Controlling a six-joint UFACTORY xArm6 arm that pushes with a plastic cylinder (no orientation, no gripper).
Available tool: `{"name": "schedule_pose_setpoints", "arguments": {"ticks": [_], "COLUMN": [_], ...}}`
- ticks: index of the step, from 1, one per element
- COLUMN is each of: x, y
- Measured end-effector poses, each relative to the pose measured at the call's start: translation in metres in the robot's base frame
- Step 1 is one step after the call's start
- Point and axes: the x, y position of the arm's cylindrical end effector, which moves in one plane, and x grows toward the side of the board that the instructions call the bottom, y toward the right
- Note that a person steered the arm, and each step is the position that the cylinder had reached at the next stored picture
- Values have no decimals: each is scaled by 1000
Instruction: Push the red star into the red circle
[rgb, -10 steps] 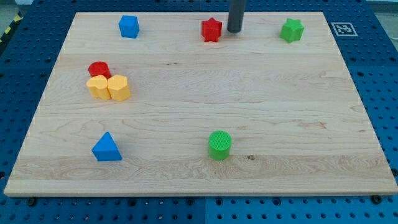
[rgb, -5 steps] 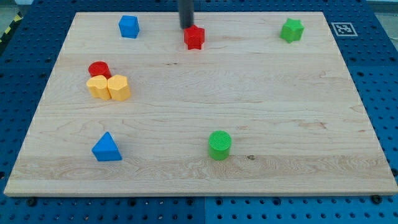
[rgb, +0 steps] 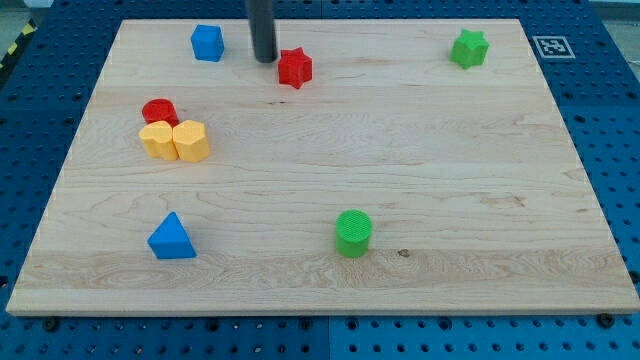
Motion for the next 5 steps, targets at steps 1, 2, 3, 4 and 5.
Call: {"name": "schedule_pose_setpoints", "arguments": {"ticks": [1,2,3,4,5], "x": [-7,27,68,88,85], "y": [90,109,37,-20,47]}}
